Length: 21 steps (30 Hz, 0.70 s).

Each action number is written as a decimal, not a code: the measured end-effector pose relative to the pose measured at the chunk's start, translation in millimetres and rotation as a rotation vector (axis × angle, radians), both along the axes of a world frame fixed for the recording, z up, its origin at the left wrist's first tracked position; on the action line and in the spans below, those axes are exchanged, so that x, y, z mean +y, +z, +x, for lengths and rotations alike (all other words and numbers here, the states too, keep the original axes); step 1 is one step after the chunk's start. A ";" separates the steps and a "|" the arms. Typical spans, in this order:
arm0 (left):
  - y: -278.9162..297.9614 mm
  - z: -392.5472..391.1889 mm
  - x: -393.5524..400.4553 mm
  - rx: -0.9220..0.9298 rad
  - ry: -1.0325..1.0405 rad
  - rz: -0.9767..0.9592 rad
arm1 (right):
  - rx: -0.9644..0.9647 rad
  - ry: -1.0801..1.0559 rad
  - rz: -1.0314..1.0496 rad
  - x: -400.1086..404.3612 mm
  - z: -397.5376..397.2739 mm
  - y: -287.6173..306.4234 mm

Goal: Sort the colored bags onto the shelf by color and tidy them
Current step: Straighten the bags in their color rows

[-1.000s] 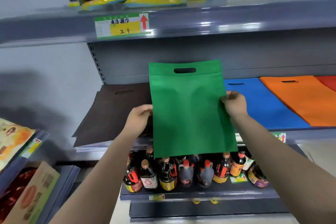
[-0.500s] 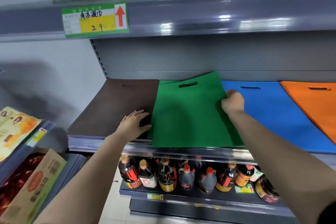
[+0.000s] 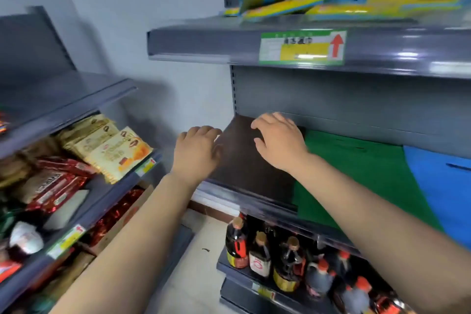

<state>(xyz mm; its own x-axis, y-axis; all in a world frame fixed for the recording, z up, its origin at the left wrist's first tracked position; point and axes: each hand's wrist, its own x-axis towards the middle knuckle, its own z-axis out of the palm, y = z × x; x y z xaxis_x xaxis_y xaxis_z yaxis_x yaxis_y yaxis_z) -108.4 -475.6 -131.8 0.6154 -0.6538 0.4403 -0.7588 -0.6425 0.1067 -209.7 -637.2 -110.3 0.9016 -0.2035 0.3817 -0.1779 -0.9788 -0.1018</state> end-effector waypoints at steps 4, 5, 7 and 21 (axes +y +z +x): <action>34.2 33.0 101.3 -0.158 0.206 0.021 | -0.003 0.230 -0.074 87.7 66.6 26.2; 44.3 38.5 128.2 -0.173 0.263 0.047 | -0.015 0.285 -0.080 110.9 82.1 32.4; 61.5 49.2 182.3 -0.198 0.362 0.081 | -0.044 0.391 -0.077 157.7 110.4 44.6; 99.7 82.8 447.4 -0.312 0.849 0.025 | -0.211 0.836 0.076 406.7 243.6 78.8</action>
<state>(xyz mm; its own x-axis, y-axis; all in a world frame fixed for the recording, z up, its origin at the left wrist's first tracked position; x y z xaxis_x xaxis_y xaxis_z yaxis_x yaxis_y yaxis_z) -25.6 -28.2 -32.1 0.7501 -0.0461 0.6597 -0.0210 -0.9987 -0.0459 33.9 -230.5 -31.5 0.6789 0.4627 0.5701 0.6271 -0.7693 -0.1224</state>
